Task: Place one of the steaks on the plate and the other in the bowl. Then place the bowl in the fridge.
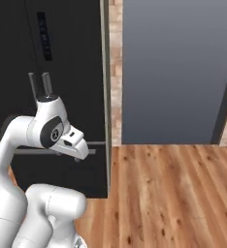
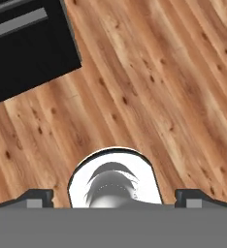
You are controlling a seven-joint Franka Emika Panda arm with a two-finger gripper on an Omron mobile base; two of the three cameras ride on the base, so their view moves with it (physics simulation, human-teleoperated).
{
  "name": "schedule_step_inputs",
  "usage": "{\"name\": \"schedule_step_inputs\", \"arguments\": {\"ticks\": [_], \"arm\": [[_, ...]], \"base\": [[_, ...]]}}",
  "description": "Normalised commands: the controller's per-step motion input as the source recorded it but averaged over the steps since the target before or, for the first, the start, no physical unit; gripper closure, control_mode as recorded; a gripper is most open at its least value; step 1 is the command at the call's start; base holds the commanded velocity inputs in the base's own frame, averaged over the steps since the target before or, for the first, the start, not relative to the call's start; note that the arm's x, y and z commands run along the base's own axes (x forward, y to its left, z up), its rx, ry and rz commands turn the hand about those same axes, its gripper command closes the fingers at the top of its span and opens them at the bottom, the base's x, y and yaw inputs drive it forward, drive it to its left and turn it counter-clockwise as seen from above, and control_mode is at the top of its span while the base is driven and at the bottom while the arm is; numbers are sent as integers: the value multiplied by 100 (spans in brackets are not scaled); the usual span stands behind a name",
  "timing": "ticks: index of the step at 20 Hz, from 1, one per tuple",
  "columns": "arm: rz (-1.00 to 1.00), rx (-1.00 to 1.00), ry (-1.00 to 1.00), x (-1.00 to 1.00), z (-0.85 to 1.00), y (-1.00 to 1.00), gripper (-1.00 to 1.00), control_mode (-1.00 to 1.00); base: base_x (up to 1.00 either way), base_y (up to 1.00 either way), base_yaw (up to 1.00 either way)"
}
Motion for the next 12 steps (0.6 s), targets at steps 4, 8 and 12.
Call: {"name": "schedule_step_inputs", "arguments": {"ticks": [4, 8, 12], "arm": [[0, 0, 0, 0, 0, 0, -100, 100], [0, 0, 0, 0, 0, 0, -100, 100], [0, 0, 0, 0, 0, 0, -100, 100]], "base": [[-3, 86, -3], [2, 31, 34], [27, 2, 48]]}}
